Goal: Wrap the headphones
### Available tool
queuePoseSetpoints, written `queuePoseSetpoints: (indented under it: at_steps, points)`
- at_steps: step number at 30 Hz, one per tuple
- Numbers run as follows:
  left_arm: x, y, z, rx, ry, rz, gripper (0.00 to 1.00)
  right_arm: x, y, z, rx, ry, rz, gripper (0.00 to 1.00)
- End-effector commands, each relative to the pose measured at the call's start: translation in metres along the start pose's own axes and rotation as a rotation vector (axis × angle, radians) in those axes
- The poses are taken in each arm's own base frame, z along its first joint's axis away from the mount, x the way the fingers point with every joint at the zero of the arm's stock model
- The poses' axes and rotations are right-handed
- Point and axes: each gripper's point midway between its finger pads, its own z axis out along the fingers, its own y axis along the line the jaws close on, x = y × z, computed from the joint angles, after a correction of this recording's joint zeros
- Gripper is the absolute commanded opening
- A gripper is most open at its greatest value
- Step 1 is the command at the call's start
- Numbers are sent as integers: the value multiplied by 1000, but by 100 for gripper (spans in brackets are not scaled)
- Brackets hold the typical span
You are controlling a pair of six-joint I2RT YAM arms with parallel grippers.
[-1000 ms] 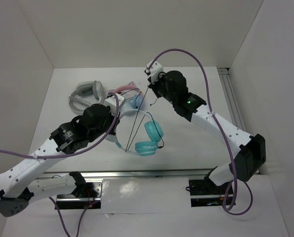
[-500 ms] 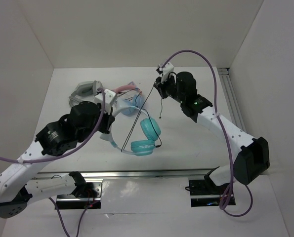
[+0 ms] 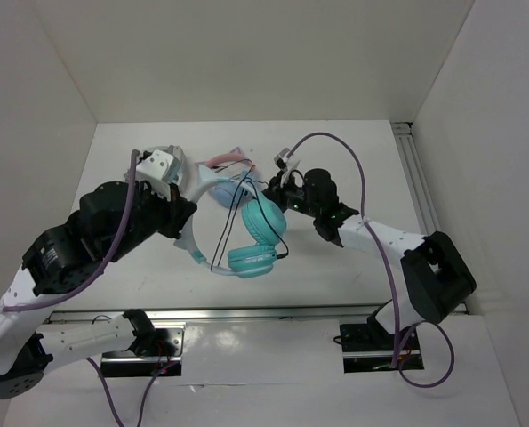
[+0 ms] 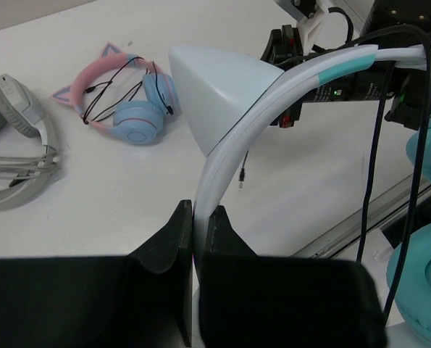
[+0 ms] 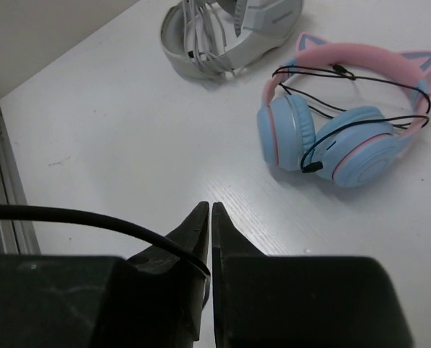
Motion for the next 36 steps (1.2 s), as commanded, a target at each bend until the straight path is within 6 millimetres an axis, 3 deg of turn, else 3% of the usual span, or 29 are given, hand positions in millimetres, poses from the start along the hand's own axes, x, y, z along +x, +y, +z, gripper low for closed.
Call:
queuePoseSetpoints:
  at_steps: [1, 5, 12, 22, 28, 29, 36]
  points:
    - [-42, -5, -12, 15, -142, -110, 0, -33, 7, 10, -51, -160, 19, 11]
    - [-56, -7, -16, 16, -171, -139, 0, -22, 20, 18, -102, -151, 34, 11]
    - [-62, -2, -24, -3, -195, -172, 0, 8, 33, 22, -158, -112, 60, 16]
    - [-66, 1, -26, -19, -209, -195, 0, 37, 51, 25, -221, -79, 95, 23]
    - [-69, 3, -28, -26, -220, -199, 0, 52, 51, 30, -204, -71, 109, 28]
    - [-69, 3, -28, -26, -220, -199, 0, 61, 49, 31, -198, -51, 118, 29]
    - [-70, 3, -30, -26, -220, -199, 0, 78, 45, 35, -193, -30, 144, 29]
